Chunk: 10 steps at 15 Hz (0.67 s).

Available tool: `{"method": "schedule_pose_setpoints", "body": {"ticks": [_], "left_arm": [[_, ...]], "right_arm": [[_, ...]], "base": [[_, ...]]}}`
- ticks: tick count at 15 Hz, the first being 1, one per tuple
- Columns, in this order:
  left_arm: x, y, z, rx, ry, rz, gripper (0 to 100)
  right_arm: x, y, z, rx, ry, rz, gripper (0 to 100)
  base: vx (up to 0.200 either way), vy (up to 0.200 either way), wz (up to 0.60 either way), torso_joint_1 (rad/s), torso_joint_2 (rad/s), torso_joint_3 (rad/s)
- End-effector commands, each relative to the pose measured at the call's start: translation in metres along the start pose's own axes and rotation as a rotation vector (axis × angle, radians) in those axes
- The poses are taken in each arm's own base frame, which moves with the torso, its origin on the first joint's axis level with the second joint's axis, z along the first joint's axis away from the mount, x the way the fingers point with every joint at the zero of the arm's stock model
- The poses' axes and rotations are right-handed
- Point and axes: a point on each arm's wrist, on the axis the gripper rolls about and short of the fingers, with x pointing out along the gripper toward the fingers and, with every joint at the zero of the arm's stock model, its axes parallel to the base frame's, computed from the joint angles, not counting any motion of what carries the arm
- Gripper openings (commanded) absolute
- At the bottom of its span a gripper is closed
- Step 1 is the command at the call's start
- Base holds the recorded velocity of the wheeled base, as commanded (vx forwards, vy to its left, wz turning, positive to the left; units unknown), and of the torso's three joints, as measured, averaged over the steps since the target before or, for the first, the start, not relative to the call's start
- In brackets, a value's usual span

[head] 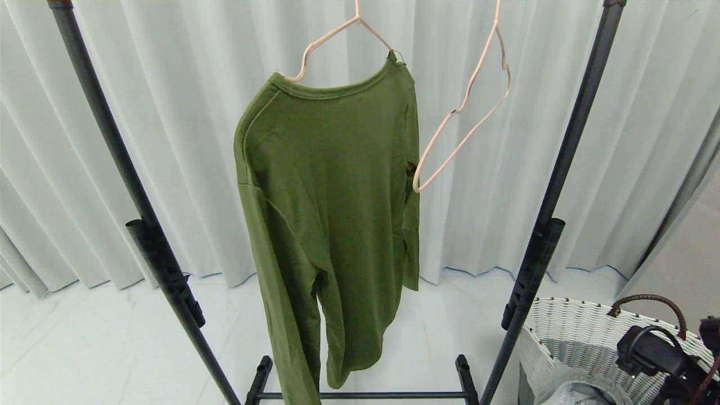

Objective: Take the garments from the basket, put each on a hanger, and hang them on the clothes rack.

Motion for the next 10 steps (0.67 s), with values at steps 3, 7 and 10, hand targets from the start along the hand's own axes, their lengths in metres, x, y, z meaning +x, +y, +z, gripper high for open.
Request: {"method": "schedule_pose_setpoints", "body": {"ticks": [3,7,10], "left_arm": [[0.000,0.000,0.000,0.002,0.000,0.000,100],[0.000,0.000,0.000,0.003,0.000,0.000,100],[0.000,0.000,0.000,0.034,0.000,-0.002,100]], "right_arm": [[0.040,0.002,0.003,0.000,0.076,0.039,100],[0.057,0.001,0.007,0.003,0.045,0.013,0],[0.056,-0.001,0.008,0.007,0.048,-0.023,0]], "base": [[0.000,0.000,0.00,0.000,0.00,0.000],[0.000,0.000,0.00,0.000,0.00,0.000],[0.000,0.000,0.00,0.000,0.00,0.000]]}}
